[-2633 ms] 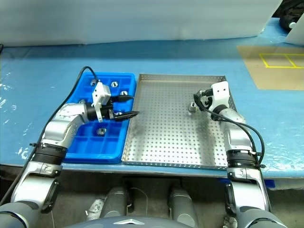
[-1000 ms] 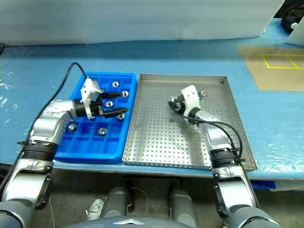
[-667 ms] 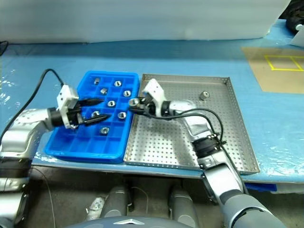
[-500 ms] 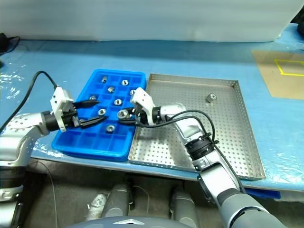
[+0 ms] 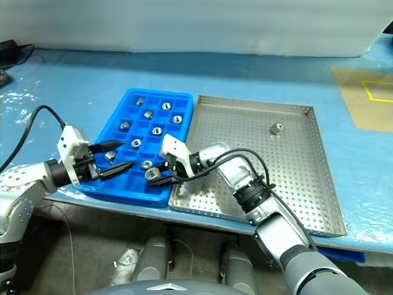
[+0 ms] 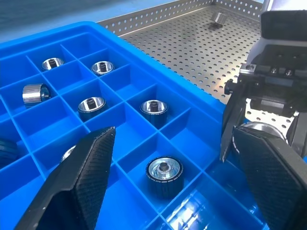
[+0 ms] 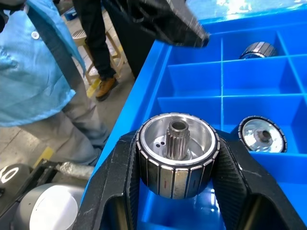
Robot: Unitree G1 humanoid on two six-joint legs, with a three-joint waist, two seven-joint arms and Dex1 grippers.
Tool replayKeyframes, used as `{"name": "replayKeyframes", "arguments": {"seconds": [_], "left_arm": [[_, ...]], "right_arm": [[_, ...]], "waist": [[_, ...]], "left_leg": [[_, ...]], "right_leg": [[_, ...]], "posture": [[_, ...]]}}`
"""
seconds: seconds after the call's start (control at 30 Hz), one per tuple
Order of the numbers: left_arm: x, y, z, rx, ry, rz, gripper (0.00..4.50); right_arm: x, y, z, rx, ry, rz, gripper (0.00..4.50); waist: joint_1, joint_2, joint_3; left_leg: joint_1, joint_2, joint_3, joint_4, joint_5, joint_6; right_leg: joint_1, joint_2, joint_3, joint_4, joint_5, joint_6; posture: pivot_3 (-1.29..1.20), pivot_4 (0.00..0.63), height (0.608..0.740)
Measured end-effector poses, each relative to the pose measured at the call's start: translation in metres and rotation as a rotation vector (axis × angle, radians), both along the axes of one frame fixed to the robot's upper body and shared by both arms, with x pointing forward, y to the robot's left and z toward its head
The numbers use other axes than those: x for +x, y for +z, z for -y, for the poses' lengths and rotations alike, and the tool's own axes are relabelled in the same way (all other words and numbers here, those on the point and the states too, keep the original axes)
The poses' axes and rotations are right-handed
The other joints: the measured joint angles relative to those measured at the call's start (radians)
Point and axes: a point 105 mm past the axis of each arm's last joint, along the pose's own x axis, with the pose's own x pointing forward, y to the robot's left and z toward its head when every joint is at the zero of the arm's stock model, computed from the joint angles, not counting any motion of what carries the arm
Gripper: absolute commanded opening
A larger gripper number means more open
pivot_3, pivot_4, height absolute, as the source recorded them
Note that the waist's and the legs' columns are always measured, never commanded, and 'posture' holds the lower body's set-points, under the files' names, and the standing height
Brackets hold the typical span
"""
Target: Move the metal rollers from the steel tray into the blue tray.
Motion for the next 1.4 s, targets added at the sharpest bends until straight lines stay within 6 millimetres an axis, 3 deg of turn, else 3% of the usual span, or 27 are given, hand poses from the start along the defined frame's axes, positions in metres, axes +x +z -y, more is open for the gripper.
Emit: {"name": "replayKeyframes", "arguments": {"seconds": [0.03, 0.3, 0.5, 0.6, 1.03, 1.17, 1.4], "left_arm": [[0.000, 0.000, 0.000, 0.000, 0.003, 0.000, 4.13], [0.004, 0.004, 0.002, -0.004, -0.010, 0.011, 4.13], [0.013, 0.006, 0.007, -0.009, -0.039, 0.012, 4.13], [0.020, 0.011, 0.014, -0.016, -0.078, 0.029, 4.13], [0.075, 0.033, 0.026, -0.031, -0.164, 0.108, 4.13], [0.084, 0.027, 0.046, -0.043, -0.233, 0.096, 4.13], [0.089, 0.024, 0.079, -0.065, -0.331, 0.108, 4.13]], "right_arm": [[0.000, -0.001, 0.000, -0.003, 0.001, -0.003, 1.65], [0.001, -0.002, -0.001, 0.009, -0.021, 0.000, 4.28], [0.013, 0.002, 0.005, 0.020, -0.100, 0.036, 4.28], [0.032, 0.013, 0.021, 0.061, -0.217, 0.059, 4.28], [0.102, 0.066, 0.135, 0.180, -0.807, 0.241, 4.28], [0.112, 0.058, 0.181, 0.196, -1.047, 0.267, 4.28], [0.123, 0.049, 0.239, 0.178, -1.367, 0.314, 4.28]], "waist": [[0.000, 0.000, 0.000], [0.000, 0.000, 0.000], [-0.001, 0.000, 0.000], [-0.002, 0.000, 0.000], [-0.045, -0.001, -0.001], [-0.051, -0.001, -0.001], [-0.085, -0.001, -0.001]], "left_leg": [[0.000, 0.000, 0.000, 0.000, 0.000, 0.000], [0.000, 0.000, 0.000, 0.000, 0.001, -0.001], [0.000, -0.001, 0.001, 0.000, 0.001, -0.002], [0.000, -0.001, 0.002, 0.001, 0.002, -0.003], [0.000, -0.002, 0.003, 0.004, 0.002, -0.002], [0.000, -0.001, 0.003, 0.004, 0.001, -0.002], [0.000, -0.002, 0.004, 0.006, 0.001, -0.001]], "right_leg": [[0.000, 0.000, 0.000, 0.000, 0.000, 0.000], [0.000, 0.000, 0.000, 0.001, 0.000, 0.000], [0.000, 0.000, 0.000, 0.001, 0.000, 0.000], [0.001, 0.000, 0.000, 0.002, 0.000, 0.000], [0.001, 0.002, 0.001, 0.003, 0.001, 0.001], [0.001, 0.002, 0.002, 0.003, 0.001, 0.000], [0.001, 0.002, 0.002, 0.003, 0.001, 0.000]], "posture": [[0.26, 0.150, 0.740], [0.22, 0.150, 0.740], [0.15, 0.150, 0.740], [0.09, 0.150, 0.740], [-0.13, 0.150, 0.740], [-0.18, 0.150, 0.740], [-0.22, 0.150, 0.740]]}}
